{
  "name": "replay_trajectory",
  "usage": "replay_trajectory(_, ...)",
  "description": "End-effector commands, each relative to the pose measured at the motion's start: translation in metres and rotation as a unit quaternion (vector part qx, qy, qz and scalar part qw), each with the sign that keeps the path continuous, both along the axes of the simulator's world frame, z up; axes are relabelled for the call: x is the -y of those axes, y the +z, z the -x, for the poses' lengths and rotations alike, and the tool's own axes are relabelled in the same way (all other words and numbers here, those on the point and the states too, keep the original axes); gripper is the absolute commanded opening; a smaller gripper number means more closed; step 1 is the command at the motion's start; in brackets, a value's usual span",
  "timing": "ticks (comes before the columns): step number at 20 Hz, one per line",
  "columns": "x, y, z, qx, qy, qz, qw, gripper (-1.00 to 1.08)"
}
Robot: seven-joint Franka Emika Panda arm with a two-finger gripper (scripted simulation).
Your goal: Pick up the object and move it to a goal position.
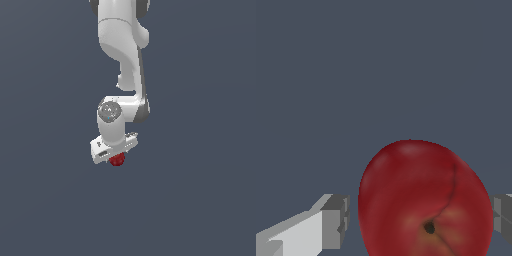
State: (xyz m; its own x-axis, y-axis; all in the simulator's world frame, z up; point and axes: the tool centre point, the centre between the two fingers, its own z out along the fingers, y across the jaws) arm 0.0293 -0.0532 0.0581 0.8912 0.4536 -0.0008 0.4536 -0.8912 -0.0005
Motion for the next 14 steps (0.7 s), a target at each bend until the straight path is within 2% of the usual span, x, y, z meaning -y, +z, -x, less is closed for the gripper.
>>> replay_trajectory(1,0.0001,-0.0090,-0.0002,0.000,0.000,0.000,1.0000,1.00)
replay_trajectory(5,0.0003,-0.0120,-0.0014,0.000,0.000,0.000,1.0000,1.00)
replay_trajectory(6,0.0003,-0.0120,-0.0014,0.000,0.000,0.000,1.0000,-1.00)
replay_trajectory(14,0.0003,-0.0120,-0.0014,0.000,0.000,0.000,1.0000,-1.00)
